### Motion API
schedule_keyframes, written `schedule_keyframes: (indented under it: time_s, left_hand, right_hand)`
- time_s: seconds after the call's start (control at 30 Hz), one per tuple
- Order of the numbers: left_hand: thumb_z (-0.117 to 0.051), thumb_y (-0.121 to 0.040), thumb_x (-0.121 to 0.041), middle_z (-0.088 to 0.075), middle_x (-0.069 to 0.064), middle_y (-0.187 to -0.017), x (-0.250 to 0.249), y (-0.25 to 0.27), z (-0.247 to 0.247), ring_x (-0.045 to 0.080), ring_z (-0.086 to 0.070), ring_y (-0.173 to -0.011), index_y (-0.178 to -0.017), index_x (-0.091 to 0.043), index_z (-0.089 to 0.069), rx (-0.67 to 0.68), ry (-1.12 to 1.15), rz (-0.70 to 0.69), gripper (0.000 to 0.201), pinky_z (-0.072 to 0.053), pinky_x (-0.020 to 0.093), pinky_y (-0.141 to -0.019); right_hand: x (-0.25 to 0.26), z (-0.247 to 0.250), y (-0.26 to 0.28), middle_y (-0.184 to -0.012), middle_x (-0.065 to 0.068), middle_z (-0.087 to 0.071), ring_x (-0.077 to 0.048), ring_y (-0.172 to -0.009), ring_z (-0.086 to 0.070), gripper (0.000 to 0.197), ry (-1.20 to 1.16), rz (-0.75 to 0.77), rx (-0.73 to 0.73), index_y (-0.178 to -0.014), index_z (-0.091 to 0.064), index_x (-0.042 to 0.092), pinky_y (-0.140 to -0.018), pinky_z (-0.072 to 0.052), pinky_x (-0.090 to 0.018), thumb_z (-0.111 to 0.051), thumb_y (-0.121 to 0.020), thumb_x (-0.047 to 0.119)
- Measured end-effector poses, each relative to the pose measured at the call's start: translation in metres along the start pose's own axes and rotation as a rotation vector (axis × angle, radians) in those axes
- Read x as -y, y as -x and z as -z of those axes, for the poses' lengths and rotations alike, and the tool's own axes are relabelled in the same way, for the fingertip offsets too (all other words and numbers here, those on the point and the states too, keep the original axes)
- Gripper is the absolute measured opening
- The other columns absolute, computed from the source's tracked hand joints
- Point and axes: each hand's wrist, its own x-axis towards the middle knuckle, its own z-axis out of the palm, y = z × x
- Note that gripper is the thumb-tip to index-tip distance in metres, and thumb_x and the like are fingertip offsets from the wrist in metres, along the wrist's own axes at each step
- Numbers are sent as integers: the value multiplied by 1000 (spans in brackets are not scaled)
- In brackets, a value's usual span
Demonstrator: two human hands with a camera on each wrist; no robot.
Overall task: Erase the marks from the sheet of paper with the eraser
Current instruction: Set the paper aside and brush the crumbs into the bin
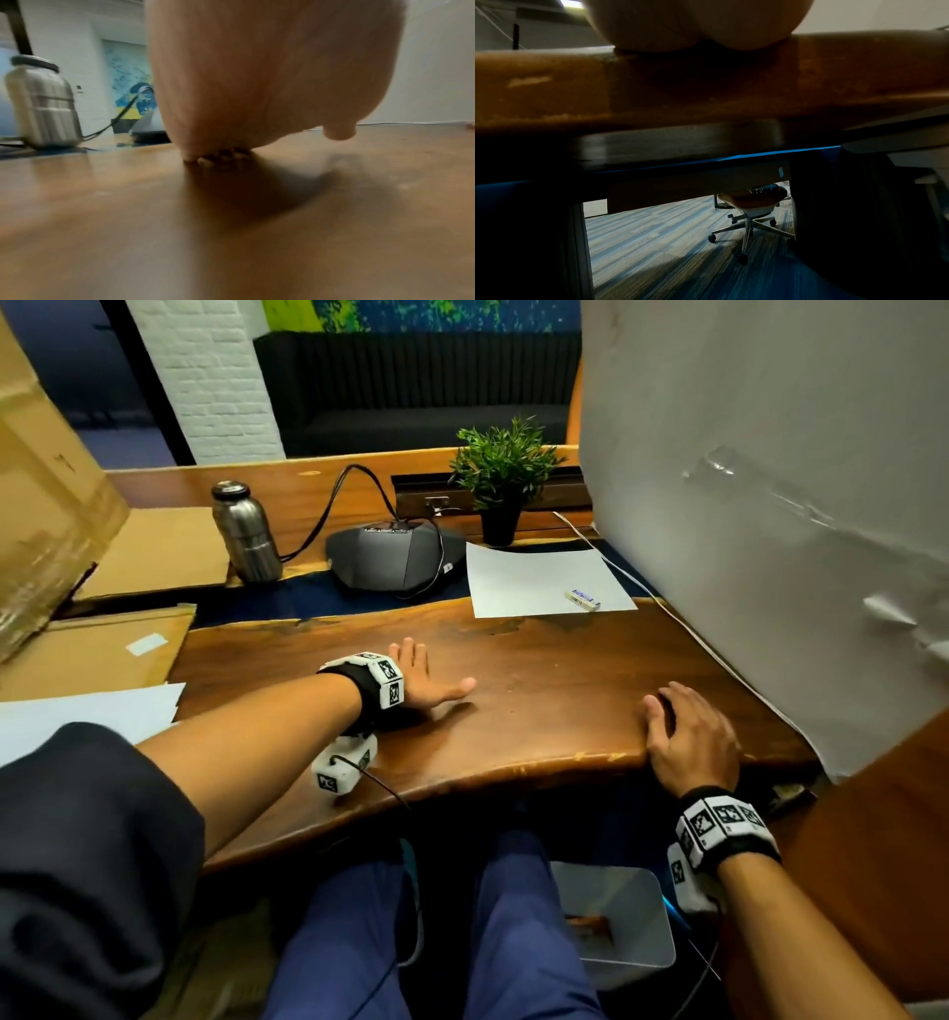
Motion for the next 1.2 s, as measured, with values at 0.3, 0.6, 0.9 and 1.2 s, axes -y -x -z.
schedule_keyframes:
  time_s: [0.3, 0.6, 0.9, 1.2]
  left_hand:
    - [-20, -79, -84, 16, 3, -163, -134, 34, -25, 23, 11, -150, -156, -17, 8, 47, -50, -522, 106, 5, 47, -120]
    - [-16, -82, -79, 18, 12, -160, -18, 98, -3, 29, 14, -149, -155, -11, 10, -262, 138, -186, 103, 7, 49, -119]
    - [2, -68, -91, 9, 18, -162, 33, 145, -91, 30, 9, -150, -154, 0, 3, -286, 153, 257, 125, 4, 45, -121]
    - [3, -65, -95, 16, 22, -159, -84, 105, -82, 34, 16, -148, -151, 4, 10, -279, 163, 55, 131, 6, 46, -121]
  right_hand:
    - [1, 1, 0, -133, -7, -63, -26, -126, -55, 53, -12, -2, -16, -123, -66, 13, -109, -38, -42, -37, -97, 49]
    - [1, 3, 2, -131, -9, -64, -27, -123, -58, 52, -27, 12, -25, -122, -67, 12, -107, -40, -42, -38, -98, 48]
    - [0, 1, 1, -133, -12, -62, -30, -125, -56, 49, -21, 19, -20, -125, -65, 10, -107, -40, -46, -41, -101, 46]
    - [0, 1, 0, -127, -12, -65, -32, -118, -59, 56, -38, 19, -48, -119, -66, 11, -103, -43, -44, -33, -96, 51]
